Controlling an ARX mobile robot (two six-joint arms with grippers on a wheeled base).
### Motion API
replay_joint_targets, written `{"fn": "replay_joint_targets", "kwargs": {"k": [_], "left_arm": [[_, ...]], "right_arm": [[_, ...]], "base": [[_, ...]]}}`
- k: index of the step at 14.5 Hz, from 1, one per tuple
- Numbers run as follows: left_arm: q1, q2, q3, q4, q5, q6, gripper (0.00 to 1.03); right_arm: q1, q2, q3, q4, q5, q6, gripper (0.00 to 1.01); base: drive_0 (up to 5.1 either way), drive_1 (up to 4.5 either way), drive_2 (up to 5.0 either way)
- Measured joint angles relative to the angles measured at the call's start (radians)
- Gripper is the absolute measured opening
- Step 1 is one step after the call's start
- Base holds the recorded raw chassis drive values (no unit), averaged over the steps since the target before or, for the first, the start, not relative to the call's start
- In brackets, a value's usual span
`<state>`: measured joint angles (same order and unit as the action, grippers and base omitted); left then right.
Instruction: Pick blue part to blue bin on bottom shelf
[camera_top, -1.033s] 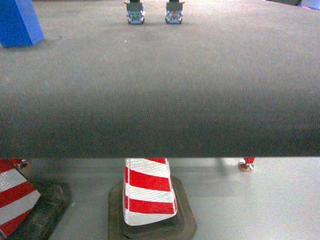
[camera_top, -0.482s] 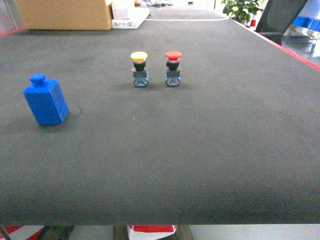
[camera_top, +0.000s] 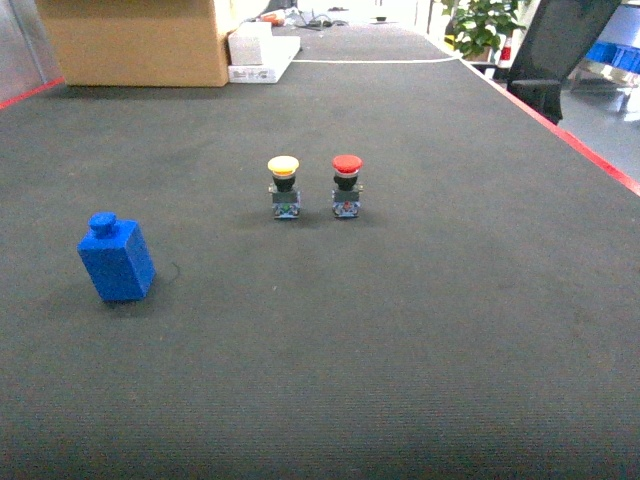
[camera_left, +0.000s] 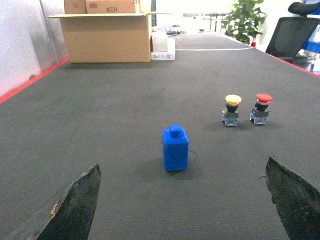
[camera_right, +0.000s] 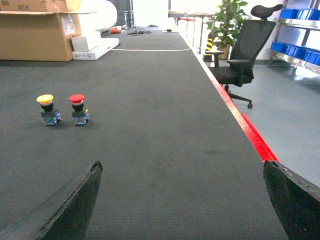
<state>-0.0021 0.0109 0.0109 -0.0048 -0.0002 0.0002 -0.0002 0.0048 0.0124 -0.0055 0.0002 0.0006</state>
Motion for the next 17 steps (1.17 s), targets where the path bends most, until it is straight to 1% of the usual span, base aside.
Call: {"fn": "replay_joint_targets", "kwargs": {"k": [4,5,6,7,8,9,10,11,13,15,17], "left_arm": [[0.0,0.0,0.0,0.001,0.0,0.0,0.98],[-0.002,0.002,0.0,-0.006,-0.01,-0.001,0.98],[-0.075,0.089,0.017,-0.003,-0.183,-0.019,0.98],[-0.107,0.3,0.033,0.178,-0.294,-0.016,0.98],[-0.098,0.632,0.095,0.471,-0.288,0.004,0.98],[-0.102,0.757,0.127,0.592,-0.259,0.016,0.98],[-0.108,0.946,0.192,0.746,-0.22,0.032,0.98],[-0.112,1.078,0.237,0.83,-0.199,0.034,0.98],[-0.137,1.328,0.291,0.959,-0.185,0.034,0.98],[-0.151,1.533,0.351,1.043,-0.185,0.03,0.98],[-0.135,1.694,0.436,1.081,-0.19,0.004,0.98]], "right_arm": [[0.0,0.0,0.0,0.001,0.0,0.0,0.98],[0.0,0.0,0.0,0.001,0.0,0.0,0.98],[0.0,0.0,0.0,0.0,0.001,0.0,0.98],[0.0,0.0,0.0,0.001,-0.001,0.0,0.98],[0.0,0.0,0.0,0.0,0.0,0.0,0.98],[0.0,0.0,0.0,0.001,0.0,0.0,0.98],[0.0,0.0,0.0,0.0,0.0,0.0,0.98],[0.0,0.0,0.0,0.001,0.0,0.0,0.98],[0.0,0.0,0.0,0.001,0.0,0.0,0.98],[0.0,0.0,0.0,0.001,0.0,0.0,0.98],[0.0,0.0,0.0,0.0,0.0,0.0,0.98]], "base": [[0.0,0.0,0.0],[0.0,0.0,0.0],[0.0,0.0,0.0],[0.0,0.0,0.0],[0.0,0.0,0.0],[0.0,0.0,0.0],[0.0,0.0,0.0],[0.0,0.0,0.0],[0.0,0.0,0.0],[0.0,0.0,0.0],[0.0,0.0,0.0]]}}
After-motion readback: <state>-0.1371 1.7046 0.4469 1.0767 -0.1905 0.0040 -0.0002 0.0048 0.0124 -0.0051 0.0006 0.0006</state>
